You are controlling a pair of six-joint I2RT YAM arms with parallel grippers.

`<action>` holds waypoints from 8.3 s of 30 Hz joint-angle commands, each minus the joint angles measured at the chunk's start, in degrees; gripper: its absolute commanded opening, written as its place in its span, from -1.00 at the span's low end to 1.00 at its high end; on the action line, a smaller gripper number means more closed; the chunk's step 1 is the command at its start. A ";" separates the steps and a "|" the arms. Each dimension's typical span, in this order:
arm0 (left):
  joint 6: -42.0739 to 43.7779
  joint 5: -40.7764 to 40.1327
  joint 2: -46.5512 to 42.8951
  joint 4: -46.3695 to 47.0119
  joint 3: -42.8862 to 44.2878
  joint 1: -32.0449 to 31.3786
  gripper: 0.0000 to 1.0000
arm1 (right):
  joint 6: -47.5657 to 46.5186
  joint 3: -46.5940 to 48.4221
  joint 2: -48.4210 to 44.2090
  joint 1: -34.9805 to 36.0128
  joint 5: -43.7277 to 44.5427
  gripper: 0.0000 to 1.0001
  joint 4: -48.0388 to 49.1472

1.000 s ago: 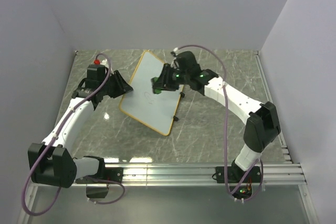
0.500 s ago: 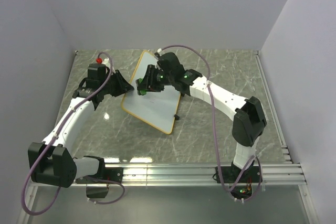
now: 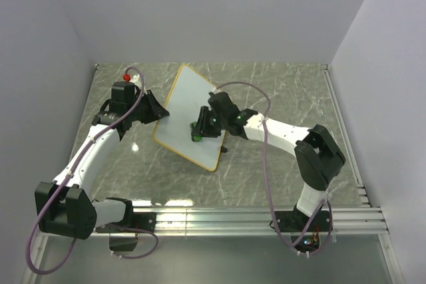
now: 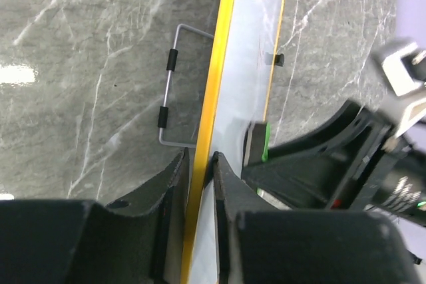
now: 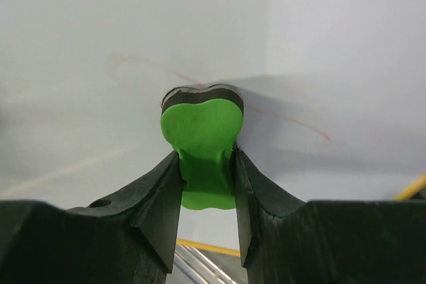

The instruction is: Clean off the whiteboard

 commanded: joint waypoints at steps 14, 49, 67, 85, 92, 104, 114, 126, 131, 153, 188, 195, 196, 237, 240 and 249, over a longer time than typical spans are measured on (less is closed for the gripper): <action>2.92 -4.16 -1.39 -4.70 2.58 -0.28 -0.99 | -0.80 -15.98 -4.38 1.13 2.34 -1.00 3.11; 5.03 -4.77 -1.75 -5.76 1.96 -2.30 -0.99 | 1.39 -11.63 4.85 -3.18 5.33 -1.00 -5.86; 5.12 -3.80 -1.22 -4.09 0.56 -2.56 -0.99 | 8.07 39.23 18.13 1.47 0.59 -1.00 -20.98; 5.03 -4.59 -1.66 -5.23 2.05 -2.74 -0.99 | 6.05 -3.71 6.97 -2.13 3.75 -1.00 -10.79; 5.12 -4.24 -1.05 -5.32 2.75 -2.83 -0.99 | 5.09 5.64 9.33 -2.56 4.19 -1.00 -13.06; 4.68 -4.59 -0.87 -5.06 1.43 -3.97 -0.99 | 5.52 45.31 25.15 -5.20 0.50 -1.00 -24.41; 5.29 -5.56 -0.78 -6.37 3.10 -4.15 -0.99 | 6.23 24.34 19.64 -8.54 0.06 -1.00 -16.69; 5.12 -5.12 0.62 -6.02 4.51 -4.23 -0.99 | 2.71 16.39 16.99 -10.04 4.72 -1.00 -19.74; 5.12 -4.95 1.07 -5.67 4.86 -4.32 -0.99 | 3.06 33.49 21.72 -8.90 3.49 -1.00 -25.10; 4.94 -6.79 3.18 -6.29 6.88 -6.70 -0.99 | 5.00 10.89 13.92 -12.84 1.64 -1.00 -15.28; 5.12 -9.25 1.77 -7.25 7.15 -9.51 -0.99 | 7.46 15.10 15.68 -13.55 -2.49 -1.00 -13.60; 5.12 -8.29 2.47 -6.55 6.97 -9.51 -0.99 | 5.17 11.83 14.35 -13.11 -0.12 -1.00 -15.88; 5.20 -8.20 2.56 -6.46 6.97 -9.51 -0.99 | 5.08 12.36 14.18 -13.11 -0.03 -1.00 -16.41; 5.56 -24.10 -7.72 -15.60 13.03 -9.51 0.99 | -18.20 -16.11 -38.80 -20.50 6.67 0.99 -12.28; 5.82 -26.73 -10.61 -17.80 14.35 -9.51 0.99 | -19.60 -16.55 -48.73 -20.50 4.02 0.99 -11.49; 2.75 -32.01 -20.80 -24.65 13.74 -9.42 0.99 | -22.51 -8.12 -63.15 -20.50 8.32 0.99 -32.22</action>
